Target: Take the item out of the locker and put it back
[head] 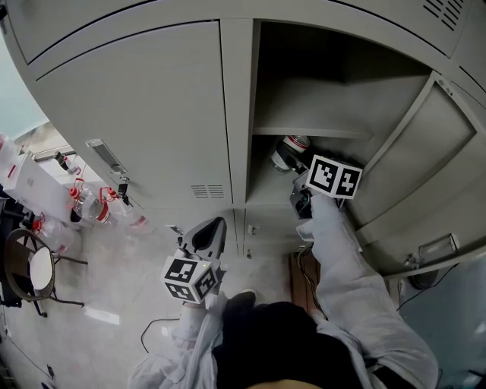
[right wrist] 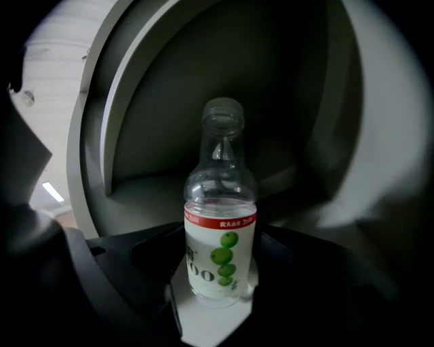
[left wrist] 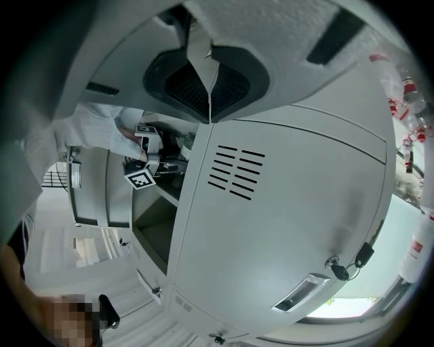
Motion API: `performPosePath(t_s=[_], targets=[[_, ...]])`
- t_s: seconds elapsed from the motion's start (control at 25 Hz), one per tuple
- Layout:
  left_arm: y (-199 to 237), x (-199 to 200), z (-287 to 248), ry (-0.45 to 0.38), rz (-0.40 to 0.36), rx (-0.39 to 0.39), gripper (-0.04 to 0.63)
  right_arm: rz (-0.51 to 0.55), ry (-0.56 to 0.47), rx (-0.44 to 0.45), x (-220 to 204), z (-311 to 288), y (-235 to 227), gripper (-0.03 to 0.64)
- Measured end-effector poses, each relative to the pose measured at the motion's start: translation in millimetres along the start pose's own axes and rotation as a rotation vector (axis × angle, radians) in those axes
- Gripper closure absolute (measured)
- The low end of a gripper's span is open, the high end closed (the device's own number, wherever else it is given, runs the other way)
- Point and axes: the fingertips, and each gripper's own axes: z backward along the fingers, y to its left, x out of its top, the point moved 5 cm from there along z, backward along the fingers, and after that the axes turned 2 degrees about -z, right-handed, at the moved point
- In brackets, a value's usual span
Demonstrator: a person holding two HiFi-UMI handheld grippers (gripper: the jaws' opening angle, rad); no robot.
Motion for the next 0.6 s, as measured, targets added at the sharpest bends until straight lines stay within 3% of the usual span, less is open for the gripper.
performPosePath(t_s=[0.24, 0.6], targets=[[-5, 0, 11, -0.007, -0.007, 0.013, 0.581, -0.264, 0.054, 0.149, -21, 8, 19, 0.316], [-14, -7, 31, 0.000, -0.011, 0.030, 0.581, -0.364, 0.094, 0.235, -41, 38, 38, 0.318]])
